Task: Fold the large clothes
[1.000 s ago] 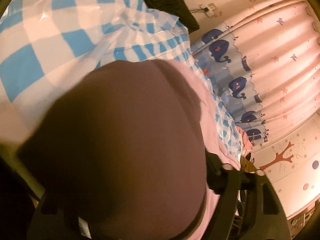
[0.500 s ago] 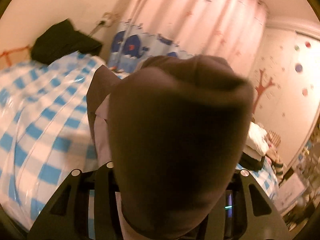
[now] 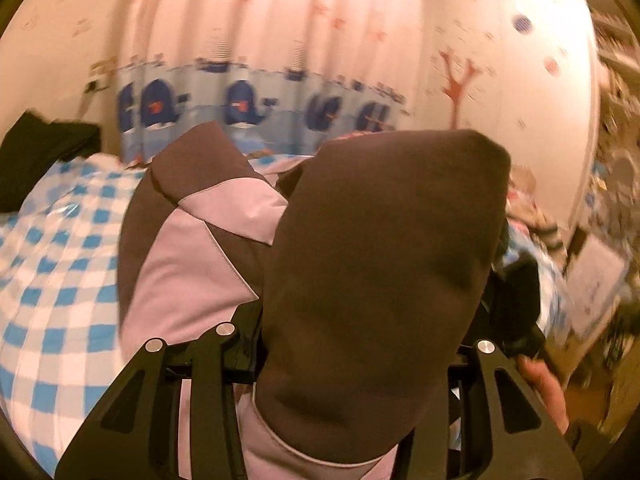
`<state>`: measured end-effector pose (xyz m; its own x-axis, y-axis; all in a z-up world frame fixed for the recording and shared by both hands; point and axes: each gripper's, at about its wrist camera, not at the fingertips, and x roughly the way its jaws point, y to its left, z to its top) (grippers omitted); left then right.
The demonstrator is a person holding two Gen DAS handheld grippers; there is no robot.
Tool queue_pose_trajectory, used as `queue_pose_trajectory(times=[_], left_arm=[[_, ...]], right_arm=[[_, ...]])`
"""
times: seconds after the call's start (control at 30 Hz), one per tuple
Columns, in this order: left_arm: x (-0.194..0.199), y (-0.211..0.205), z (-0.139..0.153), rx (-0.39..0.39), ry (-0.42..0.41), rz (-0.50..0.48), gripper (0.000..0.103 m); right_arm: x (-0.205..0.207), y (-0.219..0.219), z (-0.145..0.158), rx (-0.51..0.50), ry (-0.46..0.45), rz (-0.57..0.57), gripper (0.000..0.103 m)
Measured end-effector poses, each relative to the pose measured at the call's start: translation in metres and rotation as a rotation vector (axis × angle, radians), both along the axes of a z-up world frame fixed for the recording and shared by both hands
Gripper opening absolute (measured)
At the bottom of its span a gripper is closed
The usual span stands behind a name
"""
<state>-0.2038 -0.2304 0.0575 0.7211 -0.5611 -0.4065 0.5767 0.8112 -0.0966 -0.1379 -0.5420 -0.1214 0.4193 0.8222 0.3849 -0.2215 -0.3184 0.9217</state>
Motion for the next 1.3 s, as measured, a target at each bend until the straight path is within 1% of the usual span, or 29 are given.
queue_pose_trajectory(times=[0.1, 0.17, 0.23, 0.27, 0.33, 0.4, 0.43, 0.47, 0.5, 0.57, 0.63, 0.67, 0.7, 0.73, 0.77, 0.8, 0.83, 0.9, 0.93, 0.97, 1.0, 1.07, 1.1, 1.13, 1.2, 1.23, 1.27, 1.3], left_arm=[[-0.017, -0.037, -0.014, 0.08, -0.036, -0.065, 0.038], [-0.022, -0.056, -0.023, 0.126, -0.052, -0.102, 0.038], [-0.022, -0.073, -0.031, 0.175, -0.063, -0.131, 0.038], [-0.024, -0.076, -0.034, 0.192, -0.064, -0.141, 0.038], [-0.026, -0.087, -0.044, 0.239, -0.07, -0.166, 0.039], [-0.029, -0.097, -0.052, 0.278, -0.075, -0.186, 0.039], [-0.03, -0.103, -0.056, 0.299, -0.084, -0.191, 0.039], [-0.032, -0.107, -0.059, 0.317, -0.09, -0.196, 0.039], [-0.034, -0.113, -0.062, 0.336, -0.097, -0.203, 0.039], [-0.037, -0.122, -0.068, 0.378, -0.109, -0.218, 0.039], [-0.042, -0.131, -0.073, 0.43, -0.13, -0.229, 0.041], [-0.045, -0.135, -0.077, 0.456, -0.141, -0.234, 0.043], [-0.048, -0.139, -0.08, 0.482, -0.149, -0.239, 0.044], [-0.05, -0.14, -0.08, 0.497, -0.159, -0.24, 0.047], [-0.052, -0.14, -0.08, 0.505, -0.165, -0.239, 0.051], [-0.054, -0.138, -0.08, 0.51, -0.166, -0.241, 0.053], [-0.056, -0.138, -0.08, 0.524, -0.17, -0.242, 0.055], [-0.064, -0.134, -0.081, 0.587, -0.195, -0.251, 0.055], [-0.068, -0.13, -0.079, 0.602, -0.193, -0.27, 0.055], [-0.073, -0.122, -0.074, 0.599, -0.177, -0.292, 0.055], [-0.077, -0.111, -0.067, 0.578, -0.144, -0.315, 0.055], [-0.084, -0.084, -0.048, 0.498, -0.038, -0.366, 0.056], [-0.079, -0.069, -0.035, 0.437, 0.013, -0.382, 0.057], [-0.072, -0.047, -0.016, 0.325, 0.07, -0.379, 0.058], [-0.056, -0.022, 0.007, 0.185, 0.111, -0.321, 0.061], [-0.039, -0.011, 0.021, 0.097, 0.121, -0.293, 0.066], [-0.026, -0.008, 0.028, 0.045, 0.116, -0.275, 0.07], [-0.015, -0.009, 0.029, 0.02, 0.109, -0.276, 0.07]], right_arm=[[-0.003, -0.009, -0.007, 0.035, -0.01, 0.021, 0.096], [-0.003, -0.018, -0.007, 0.043, -0.006, 0.013, 0.096], [-0.014, -0.041, 0.0, 0.029, -0.018, -0.053, 0.096], [-0.02, -0.056, 0.007, -0.02, -0.026, -0.11, 0.096], [-0.032, -0.084, 0.027, -0.184, -0.037, -0.225, 0.096], [-0.031, -0.09, 0.053, -0.404, -0.029, -0.301, 0.096], [-0.028, -0.09, 0.072, -0.54, -0.036, -0.321, 0.096], [-0.024, -0.085, 0.087, -0.635, -0.056, -0.328, 0.096], [-0.016, -0.074, 0.11, -0.762, -0.1, -0.323, 0.096], [-0.001, -0.047, 0.142, -0.929, -0.164, -0.291, 0.096], [0.019, -0.008, 0.171, -1.105, -0.246, -0.238, 0.096], [0.025, 0.011, 0.174, -1.161, -0.256, -0.218, 0.096], [0.036, 0.029, 0.168, -1.248, -0.24, -0.183, 0.096], [0.048, 0.036, 0.159, -1.337, -0.198, -0.171, 0.096], [0.064, 0.048, 0.14, -1.484, -0.127, -0.171, 0.096], [0.066, 0.049, 0.121, -1.505, -0.111, -0.156, 0.096], [0.077, 0.043, 0.103, -1.427, -0.092, -0.137, 0.096], [0.077, 0.035, 0.081, -1.34, -0.067, -0.136, 0.097], [0.073, 0.033, 0.074, -1.317, -0.075, -0.157, 0.097], [0.067, 0.032, 0.071, -1.305, -0.077, -0.175, 0.097], [0.06, 0.03, 0.068, -1.295, -0.083, -0.196, 0.097], [0.054, 0.025, 0.063, -1.264, -0.083, -0.213, 0.097], [0.054, 0.024, 0.061, -1.255, -0.087, -0.223, 0.097], [0.051, 0.022, 0.061, -1.243, -0.099, -0.231, 0.097], [0.054, 0.015, 0.056, -1.204, -0.106, -0.24, 0.097], [0.055, 0.011, 0.059, -1.197, -0.108, -0.248, 0.097], [0.058, 0.008, 0.063, -1.192, -0.109, -0.255, 0.097], [0.057, 0.007, 0.065, -1.19, -0.107, -0.258, 0.097]])
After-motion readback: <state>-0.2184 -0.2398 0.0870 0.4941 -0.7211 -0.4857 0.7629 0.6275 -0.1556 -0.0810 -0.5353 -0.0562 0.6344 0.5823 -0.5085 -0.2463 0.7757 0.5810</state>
